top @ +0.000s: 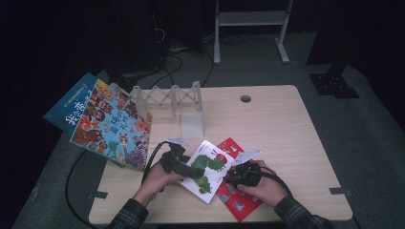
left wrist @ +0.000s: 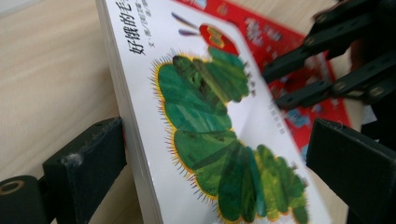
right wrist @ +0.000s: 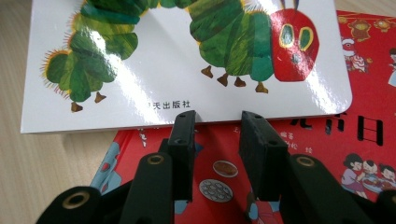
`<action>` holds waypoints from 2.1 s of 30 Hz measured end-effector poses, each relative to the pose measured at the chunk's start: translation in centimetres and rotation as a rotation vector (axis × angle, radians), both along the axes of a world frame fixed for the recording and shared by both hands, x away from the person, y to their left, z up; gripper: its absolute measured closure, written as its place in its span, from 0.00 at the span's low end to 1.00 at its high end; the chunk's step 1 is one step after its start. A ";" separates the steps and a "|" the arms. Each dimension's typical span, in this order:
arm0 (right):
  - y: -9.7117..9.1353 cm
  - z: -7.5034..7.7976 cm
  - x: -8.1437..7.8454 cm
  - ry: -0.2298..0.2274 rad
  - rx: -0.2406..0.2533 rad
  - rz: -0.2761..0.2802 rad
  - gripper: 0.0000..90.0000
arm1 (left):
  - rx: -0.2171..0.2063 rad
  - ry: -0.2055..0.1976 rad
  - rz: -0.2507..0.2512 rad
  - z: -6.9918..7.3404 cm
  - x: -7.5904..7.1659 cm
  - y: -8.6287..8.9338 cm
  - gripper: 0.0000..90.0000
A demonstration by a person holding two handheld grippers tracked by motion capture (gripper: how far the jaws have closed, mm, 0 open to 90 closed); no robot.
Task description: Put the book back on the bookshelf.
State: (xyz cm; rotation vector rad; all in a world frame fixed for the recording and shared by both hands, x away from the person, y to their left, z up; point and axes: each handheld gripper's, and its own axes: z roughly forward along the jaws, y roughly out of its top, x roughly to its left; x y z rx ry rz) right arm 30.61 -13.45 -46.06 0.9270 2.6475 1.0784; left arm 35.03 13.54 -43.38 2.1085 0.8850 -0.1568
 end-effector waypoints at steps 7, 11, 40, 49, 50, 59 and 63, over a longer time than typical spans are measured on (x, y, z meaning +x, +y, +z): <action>-0.3 0.0 -0.1 -0.002 -0.006 -0.005 0.69 | -0.088 -0.057 -0.009 1.7 -0.7 -0.4 0.08; -0.4 0.0 0.0 -0.010 -0.011 -0.017 0.66 | -0.114 -0.081 -0.021 2.3 -0.9 -0.7 0.11; -1.8 -0.1 0.9 -0.009 0.005 -0.051 0.64 | -0.138 -0.032 -0.071 2.3 -1.0 -1.9 0.46; -2.0 0.0 0.9 -0.004 0.003 -0.052 0.64 | -0.046 -0.018 -0.031 2.6 -0.7 -2.0 0.64; -2.0 0.0 0.9 -0.004 0.003 -0.052 0.64 | -0.030 -0.019 -0.032 2.7 -0.6 -2.1 0.65; -2.2 0.0 0.9 -0.007 0.003 -0.054 0.64 | 0.006 0.020 -0.035 3.1 0.0 -2.2 0.70; -2.2 0.0 0.9 -0.007 0.000 -0.052 0.64 | 0.016 0.038 -0.037 3.3 0.2 -2.0 0.70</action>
